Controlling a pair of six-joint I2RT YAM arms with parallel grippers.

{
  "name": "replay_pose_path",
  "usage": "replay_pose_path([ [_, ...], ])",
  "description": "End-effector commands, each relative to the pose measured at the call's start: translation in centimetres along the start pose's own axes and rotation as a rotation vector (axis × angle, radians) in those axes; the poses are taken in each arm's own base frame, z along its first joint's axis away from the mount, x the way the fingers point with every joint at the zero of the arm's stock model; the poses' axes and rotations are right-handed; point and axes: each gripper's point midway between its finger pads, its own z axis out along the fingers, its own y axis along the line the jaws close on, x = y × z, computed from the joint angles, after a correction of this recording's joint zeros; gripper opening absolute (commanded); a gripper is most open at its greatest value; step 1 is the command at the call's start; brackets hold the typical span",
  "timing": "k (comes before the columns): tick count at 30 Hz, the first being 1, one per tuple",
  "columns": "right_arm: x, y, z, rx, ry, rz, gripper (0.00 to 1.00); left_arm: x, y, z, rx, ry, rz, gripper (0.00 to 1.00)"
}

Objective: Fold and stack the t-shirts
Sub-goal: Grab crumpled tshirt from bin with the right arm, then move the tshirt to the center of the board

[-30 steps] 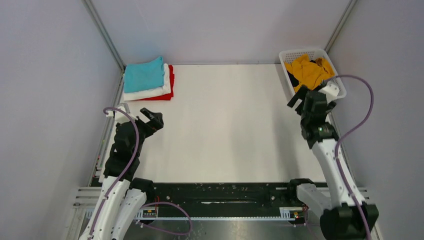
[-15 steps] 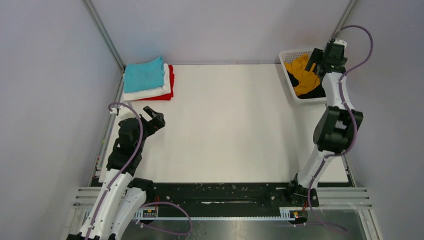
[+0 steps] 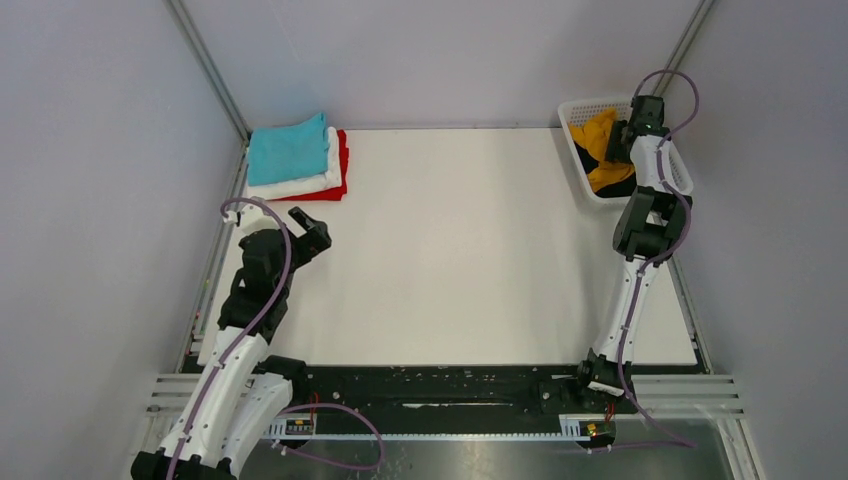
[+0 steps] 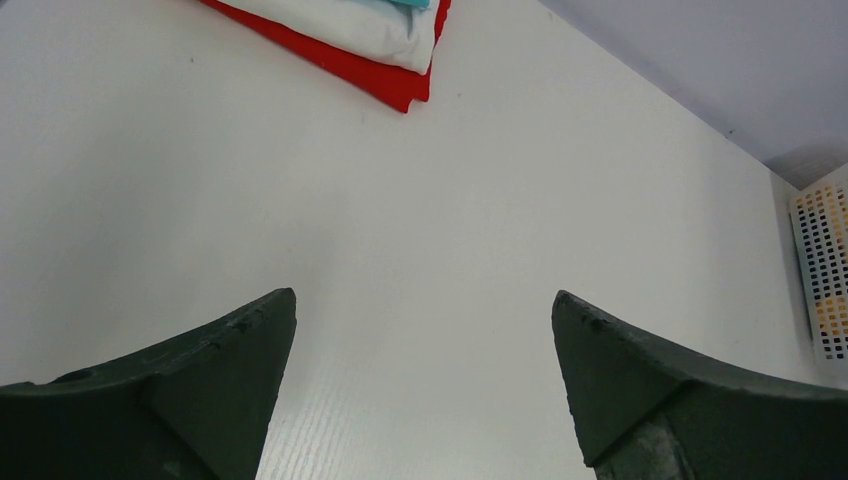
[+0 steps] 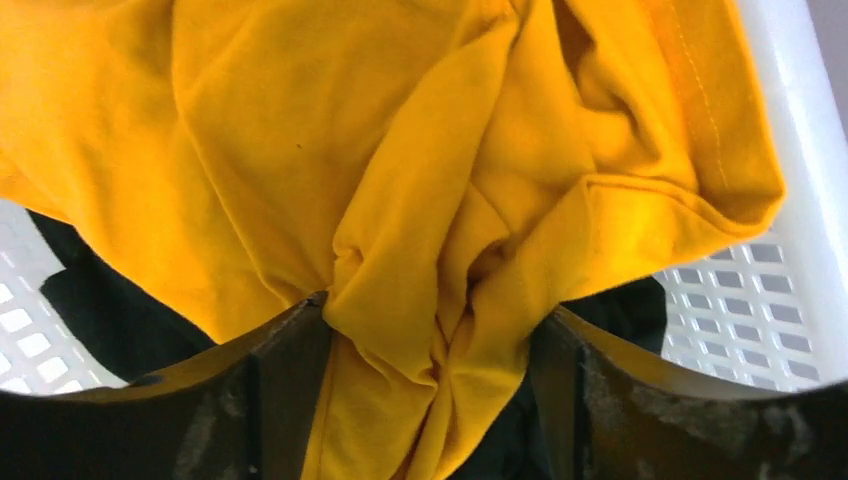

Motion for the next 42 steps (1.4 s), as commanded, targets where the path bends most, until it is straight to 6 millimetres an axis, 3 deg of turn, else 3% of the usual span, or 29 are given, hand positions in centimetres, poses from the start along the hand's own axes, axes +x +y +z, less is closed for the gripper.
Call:
replay_pose_path([
  [1,-0.1,0.2,-0.7,-0.030,0.039,-0.040,0.67,-2.2,-0.9,0.3,0.013,-0.073,-0.013,0.99],
  [5,-0.4,0.2,-1.2,-0.039,0.029,-0.046,0.21,-2.1,-0.9,0.5,0.011,-0.063,-0.013,0.99],
  [7,-1.1,0.3,-1.9,-0.054,0.012,-0.048,0.03,-2.1,-0.9,0.5,0.009,-0.063,-0.015,0.99],
  [8,-1.6,0.3,-2.5,-0.060,-0.002,-0.046,0.00,-2.1,-0.9,0.5,0.008,-0.062,-0.014,0.99],
  [11,-4.0,0.1,-4.8,-0.077,-0.060,-0.019,0.00,-2.1,-1.0,0.4,0.012,-0.062,-0.018,0.99],
  [14,-7.1,0.4,-8.7,-0.130,-0.144,0.020,0.00,-2.1,-1.2,0.2,0.025,-0.060,-0.021,0.99],
  [21,-13.7,2.0,-22.1,-0.354,-0.368,0.182,0.00,-2.1,-1.3,-0.2,0.045,-0.066,-0.034,0.99],
  [25,-14.6,4.2,-30.1,-0.525,-0.452,0.194,0.00,-2.0,-1.4,-0.3,0.050,-0.065,-0.037,0.99],
  [28,-14.5,6.2,-36.6,-0.626,-0.526,0.135,0.00,-1.9,-1.5,-0.4,0.060,-0.061,-0.038,0.99],
  [32,-12.6,10.1,-46.3,-0.781,-0.642,-0.023,0.00,-1.9,-1.8,-0.5,0.074,-0.060,-0.042,0.99],
  [38,-6.4,15.8,-58.0,-1.143,-0.687,-0.210,0.00,-1.8,-2.0,-1.0,0.098,-0.056,-0.044,0.99],
  [42,-1.7,18.6,-63.5,-1.364,-0.664,-0.323,0.00,-1.9,-2.3,-1.6,0.115,-0.049,-0.048,0.99],
])
